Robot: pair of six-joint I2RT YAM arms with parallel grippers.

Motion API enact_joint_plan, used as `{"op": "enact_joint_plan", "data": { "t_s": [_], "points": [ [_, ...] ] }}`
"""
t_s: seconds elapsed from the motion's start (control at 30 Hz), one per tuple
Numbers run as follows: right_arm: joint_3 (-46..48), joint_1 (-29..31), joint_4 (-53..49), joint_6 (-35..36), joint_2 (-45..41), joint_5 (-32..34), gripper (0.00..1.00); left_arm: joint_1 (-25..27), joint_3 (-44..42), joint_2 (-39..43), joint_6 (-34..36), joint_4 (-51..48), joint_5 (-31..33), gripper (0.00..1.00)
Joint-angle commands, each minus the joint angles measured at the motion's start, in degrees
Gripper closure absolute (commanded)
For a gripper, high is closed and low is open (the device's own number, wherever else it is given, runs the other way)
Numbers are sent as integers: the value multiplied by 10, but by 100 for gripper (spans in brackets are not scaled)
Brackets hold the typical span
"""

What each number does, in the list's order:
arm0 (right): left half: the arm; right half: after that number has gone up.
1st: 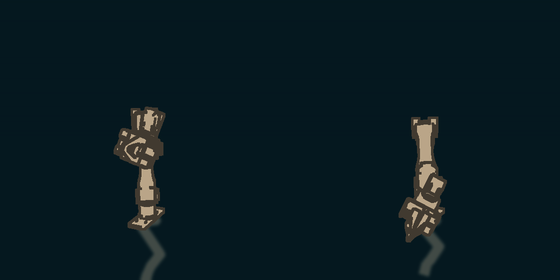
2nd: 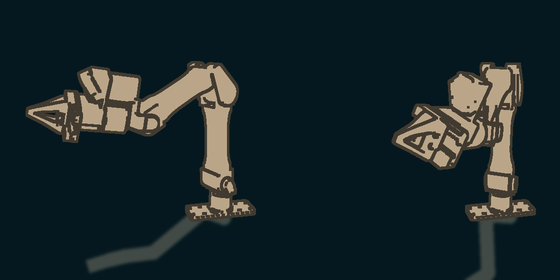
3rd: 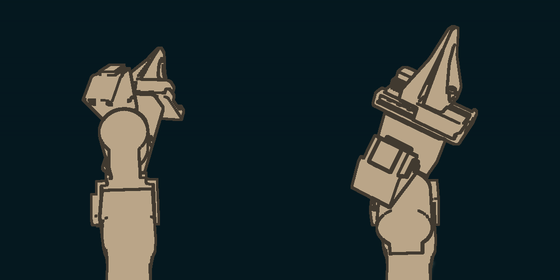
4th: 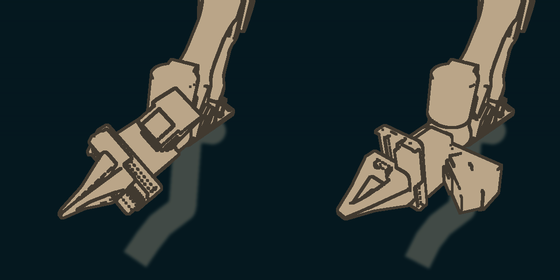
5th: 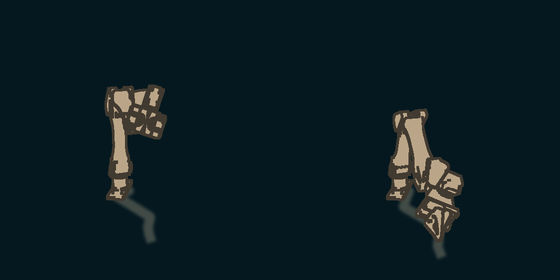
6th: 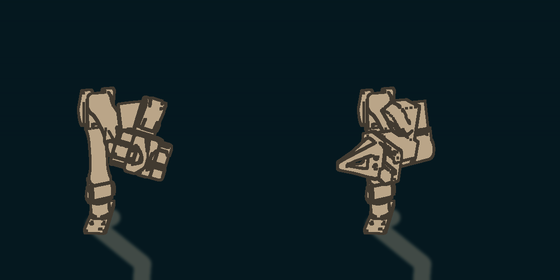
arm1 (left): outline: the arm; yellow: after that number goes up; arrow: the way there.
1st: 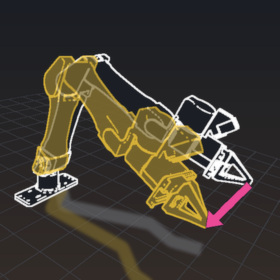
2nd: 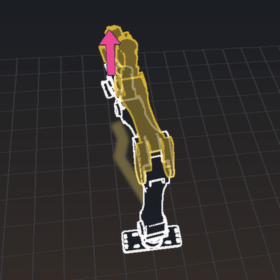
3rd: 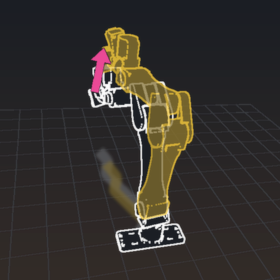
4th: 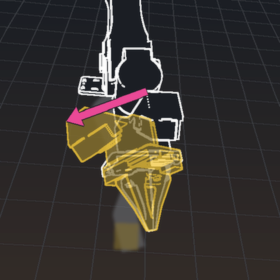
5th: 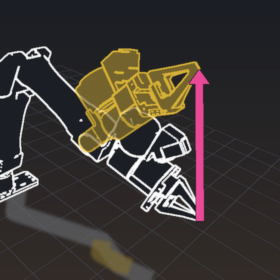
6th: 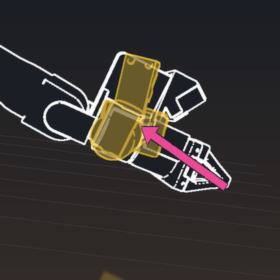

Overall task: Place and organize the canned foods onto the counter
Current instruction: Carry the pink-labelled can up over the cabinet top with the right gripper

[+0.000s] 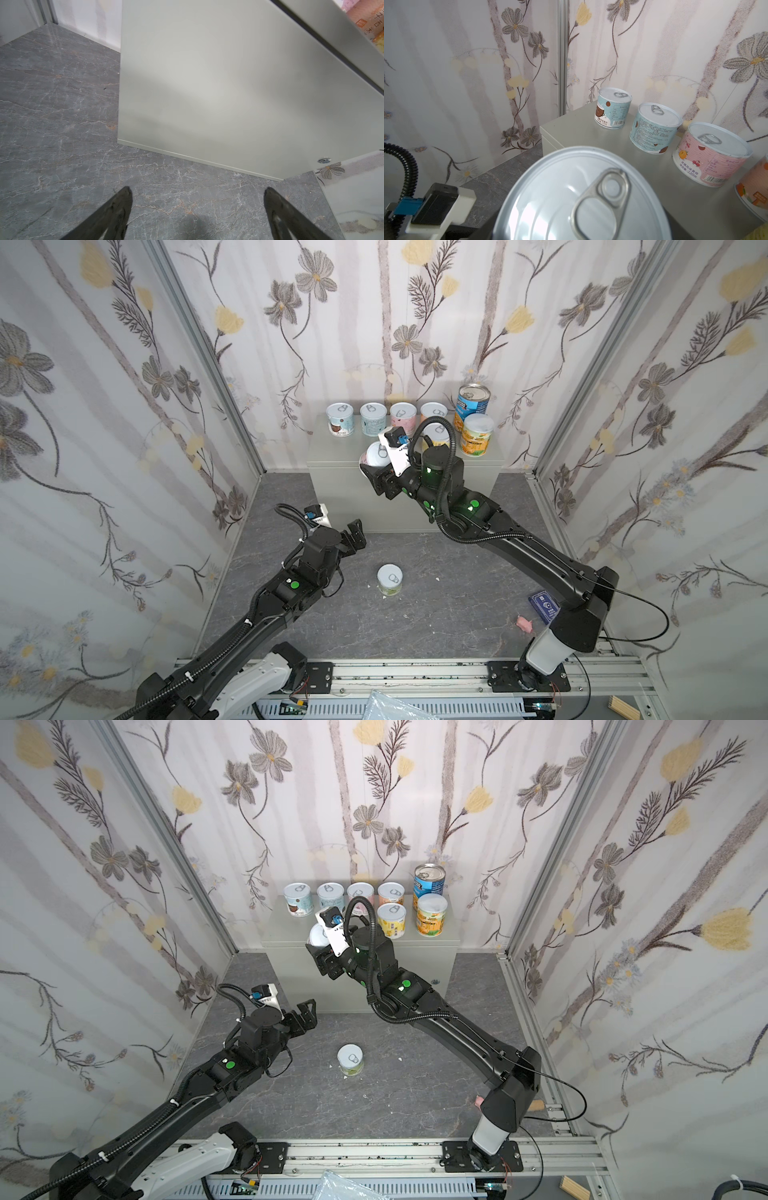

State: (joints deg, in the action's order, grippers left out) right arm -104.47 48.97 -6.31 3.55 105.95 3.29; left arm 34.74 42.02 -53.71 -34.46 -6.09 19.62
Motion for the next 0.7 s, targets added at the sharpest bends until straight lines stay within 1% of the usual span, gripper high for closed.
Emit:
{"op": "enact_joint_plan", "data": {
  "t_s": [0.0,0.03,0.13,0.37,0.57,0.6,0.67],
  "points": [
    [-55,-11,-58,-15,24,-28,56,-1,8,-8,15,39,-6,0],
    [-81,-28,-78,-20,35,-30,57,-1,8,-10,16,42,-9,0],
    [-143,-45,-121,-33,64,-28,56,-1,9,-17,17,43,-15,0],
    [-206,-66,-142,-67,104,-2,55,-1,10,-24,24,48,-35,0],
    [-248,-67,-140,-86,148,40,54,-1,49,-50,64,61,-125,0],
    [-255,-67,-137,-89,155,52,54,-1,59,-57,68,60,-134,0],
    [-268,-67,-137,-93,167,65,54,-1,82,-73,71,43,-132,0]
  ]
}}
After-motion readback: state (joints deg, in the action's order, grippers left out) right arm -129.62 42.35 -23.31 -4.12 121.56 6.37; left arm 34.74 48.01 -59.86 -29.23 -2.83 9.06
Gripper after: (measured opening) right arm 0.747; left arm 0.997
